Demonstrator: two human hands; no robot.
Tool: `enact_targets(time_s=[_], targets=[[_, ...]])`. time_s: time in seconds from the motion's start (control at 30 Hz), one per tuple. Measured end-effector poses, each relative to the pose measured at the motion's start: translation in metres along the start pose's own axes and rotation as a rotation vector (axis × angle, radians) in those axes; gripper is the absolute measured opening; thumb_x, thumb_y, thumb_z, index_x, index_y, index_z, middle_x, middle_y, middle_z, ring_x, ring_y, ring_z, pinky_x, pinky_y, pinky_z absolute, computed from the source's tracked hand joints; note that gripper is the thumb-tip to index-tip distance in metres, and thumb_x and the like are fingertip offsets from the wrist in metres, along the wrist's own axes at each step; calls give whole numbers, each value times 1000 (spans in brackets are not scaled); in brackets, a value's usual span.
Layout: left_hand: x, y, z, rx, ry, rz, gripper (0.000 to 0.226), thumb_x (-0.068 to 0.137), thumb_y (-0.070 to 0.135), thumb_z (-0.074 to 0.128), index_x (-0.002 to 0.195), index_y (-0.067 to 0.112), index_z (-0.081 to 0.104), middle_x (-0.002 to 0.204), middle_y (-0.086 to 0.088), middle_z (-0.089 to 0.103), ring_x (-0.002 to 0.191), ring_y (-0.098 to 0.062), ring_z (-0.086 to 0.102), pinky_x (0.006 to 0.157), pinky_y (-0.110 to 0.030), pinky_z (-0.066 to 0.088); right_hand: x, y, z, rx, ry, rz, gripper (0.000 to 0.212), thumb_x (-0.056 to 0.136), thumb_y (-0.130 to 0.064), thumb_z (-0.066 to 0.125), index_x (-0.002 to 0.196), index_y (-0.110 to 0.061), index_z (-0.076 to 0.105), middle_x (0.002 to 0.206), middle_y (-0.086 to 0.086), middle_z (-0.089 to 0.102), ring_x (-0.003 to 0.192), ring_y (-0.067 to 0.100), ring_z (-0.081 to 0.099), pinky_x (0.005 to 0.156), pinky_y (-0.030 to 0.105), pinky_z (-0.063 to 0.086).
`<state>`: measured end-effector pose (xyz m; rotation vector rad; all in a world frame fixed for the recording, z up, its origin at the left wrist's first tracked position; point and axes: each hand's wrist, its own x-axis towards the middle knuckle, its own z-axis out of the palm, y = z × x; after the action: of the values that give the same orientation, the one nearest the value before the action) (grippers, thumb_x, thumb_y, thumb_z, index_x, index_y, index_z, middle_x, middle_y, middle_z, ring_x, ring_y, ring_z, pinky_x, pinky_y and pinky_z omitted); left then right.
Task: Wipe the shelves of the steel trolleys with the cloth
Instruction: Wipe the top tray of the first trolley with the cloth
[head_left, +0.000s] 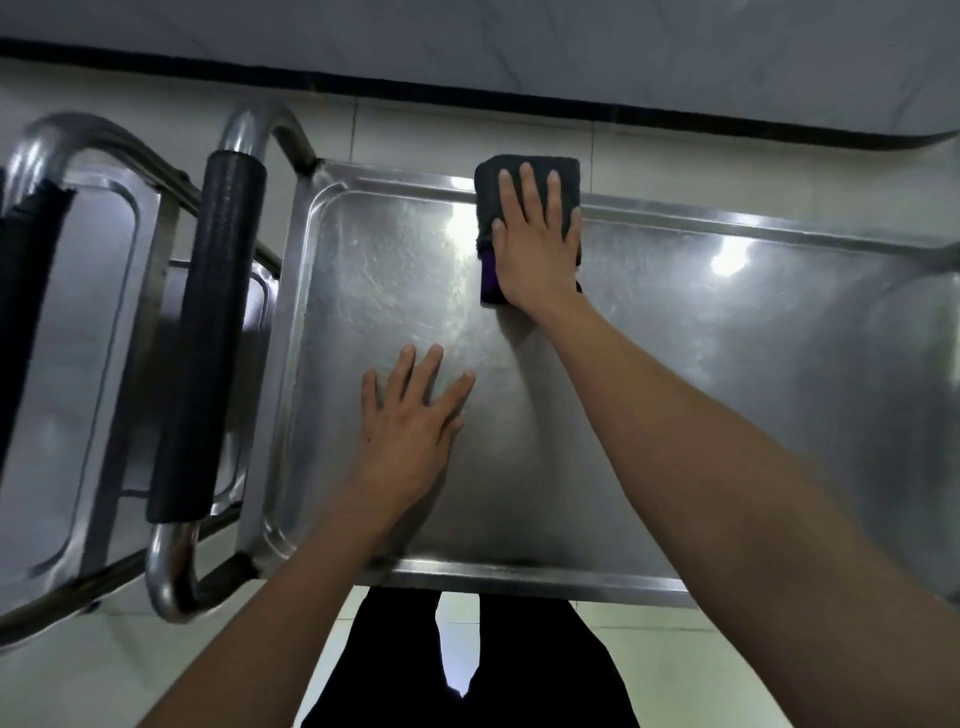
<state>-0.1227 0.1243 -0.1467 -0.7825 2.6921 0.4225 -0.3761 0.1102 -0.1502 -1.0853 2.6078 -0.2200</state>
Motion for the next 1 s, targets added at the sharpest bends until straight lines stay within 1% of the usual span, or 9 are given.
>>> enact_targets(time_s=[0.13,0.27,0.4,0.47,0.57,0.67,0.77,0.87,1.0], targets=[[0,3,-2,-30,33,-6,52,104,44,36,155,44,25,168,-3,7,155,-30,-2,119,-63,7,-7,2,-1,4,-2,-27,57,107,-36,22,160,-28,2,168,-3,-5,153,25,-13,123,55,1],[-4,-1,3,-56,33,-2,52,104,44,37,155,45,23,168,-2,6,155,-28,-5,120,-63,6,-23,3,-1,10,-6,-75,59,103,-35,24,160,-28,8,168,-4,0,154,23,-6,123,53,5],[-9,-4,4,-60,35,-3,54,104,45,37,155,45,20,169,-1,3,155,-27,-6,120,-63,6,-52,3,-2,-21,-51,-146,62,101,-33,31,159,-29,12,167,-5,8,153,22,5,120,52,15],[-8,-2,3,-62,28,-14,54,104,45,39,155,43,22,168,-1,5,155,-27,-5,119,-63,7,-70,6,1,-56,-50,-175,59,103,-38,29,159,-30,14,167,-6,11,152,21,10,117,50,20],[-12,3,-5,-121,62,-63,45,100,37,52,145,33,47,162,-5,27,153,-28,13,117,-61,19,-96,9,5,-80,-51,-189,57,104,-50,29,158,-34,19,166,-6,16,148,24,18,111,48,26],[-36,1,-7,-160,181,-106,27,95,31,58,119,24,68,139,-3,52,138,-26,38,108,-51,34,-121,7,11,-102,-32,-215,57,102,-54,34,155,-36,27,163,-6,24,139,28,29,104,46,33],[-78,-5,1,-246,290,-172,19,93,25,62,108,18,71,125,-4,59,122,-26,49,103,-47,40,-150,3,19,-121,-25,-238,57,101,-55,37,154,-36,31,162,-6,27,133,28,33,101,45,35],[-117,-10,11,-291,258,-237,23,95,23,59,115,15,68,126,-5,58,122,-27,48,102,-50,41,-183,-3,32,-121,-21,-247,58,100,-55,37,154,-35,31,161,-6,28,131,28,34,99,45,36],[-158,-12,24,-255,234,-244,25,97,23,59,118,13,67,128,-9,58,123,-31,48,102,-50,41,-231,-9,47,-126,-24,-261,59,99,-56,37,154,-35,30,161,-5,28,130,28,33,98,47,37]])
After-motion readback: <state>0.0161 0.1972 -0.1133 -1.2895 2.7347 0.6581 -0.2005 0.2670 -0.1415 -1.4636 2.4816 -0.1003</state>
